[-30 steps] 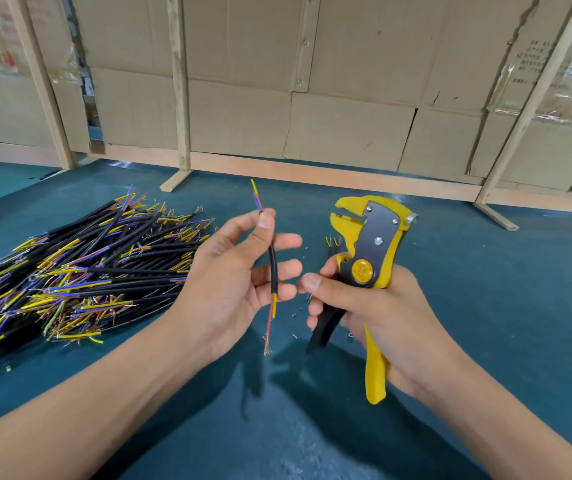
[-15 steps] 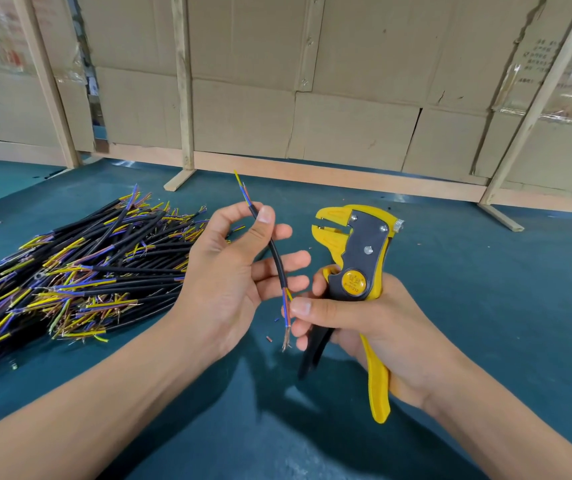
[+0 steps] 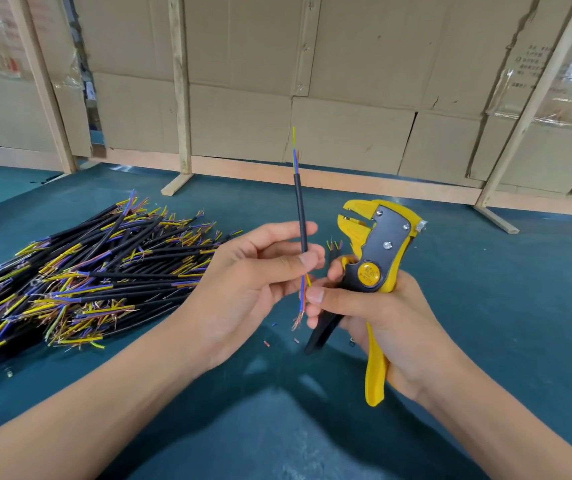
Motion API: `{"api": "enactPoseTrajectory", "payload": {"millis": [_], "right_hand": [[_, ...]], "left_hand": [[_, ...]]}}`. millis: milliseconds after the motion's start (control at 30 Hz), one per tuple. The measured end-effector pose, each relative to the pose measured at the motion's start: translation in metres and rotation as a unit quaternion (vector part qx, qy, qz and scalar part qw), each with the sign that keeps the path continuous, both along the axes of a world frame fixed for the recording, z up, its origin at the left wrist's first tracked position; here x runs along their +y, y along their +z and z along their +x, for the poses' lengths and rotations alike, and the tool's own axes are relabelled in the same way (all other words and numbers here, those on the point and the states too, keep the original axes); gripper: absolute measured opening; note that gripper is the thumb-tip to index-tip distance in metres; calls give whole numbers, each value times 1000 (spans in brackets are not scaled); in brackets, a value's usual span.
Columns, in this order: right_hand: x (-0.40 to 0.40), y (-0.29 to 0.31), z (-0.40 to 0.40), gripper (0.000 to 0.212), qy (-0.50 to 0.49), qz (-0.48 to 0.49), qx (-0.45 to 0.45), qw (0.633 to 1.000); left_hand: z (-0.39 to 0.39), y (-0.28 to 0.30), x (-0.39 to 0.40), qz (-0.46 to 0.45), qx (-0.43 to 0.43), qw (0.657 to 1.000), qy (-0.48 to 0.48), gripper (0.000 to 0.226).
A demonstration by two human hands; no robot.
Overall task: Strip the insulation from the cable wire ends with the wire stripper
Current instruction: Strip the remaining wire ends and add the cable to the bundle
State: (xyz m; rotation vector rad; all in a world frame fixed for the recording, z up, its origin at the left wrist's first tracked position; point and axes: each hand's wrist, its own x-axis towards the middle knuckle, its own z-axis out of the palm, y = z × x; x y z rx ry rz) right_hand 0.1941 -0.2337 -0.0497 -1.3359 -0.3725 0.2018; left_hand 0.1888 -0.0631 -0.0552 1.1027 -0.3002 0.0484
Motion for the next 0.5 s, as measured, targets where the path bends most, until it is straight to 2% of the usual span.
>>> {"api": "enactPoseTrajectory", "payload": {"millis": [233, 500], "right_hand": [[-3, 1, 3, 34, -24, 30, 3, 999], [-5, -1, 9, 25, -89, 59, 5, 994]], "left_hand": [[-1, -1, 1, 61, -4, 998, -4, 34], [-1, -2, 2, 78, 15, 997, -12, 32]]}}
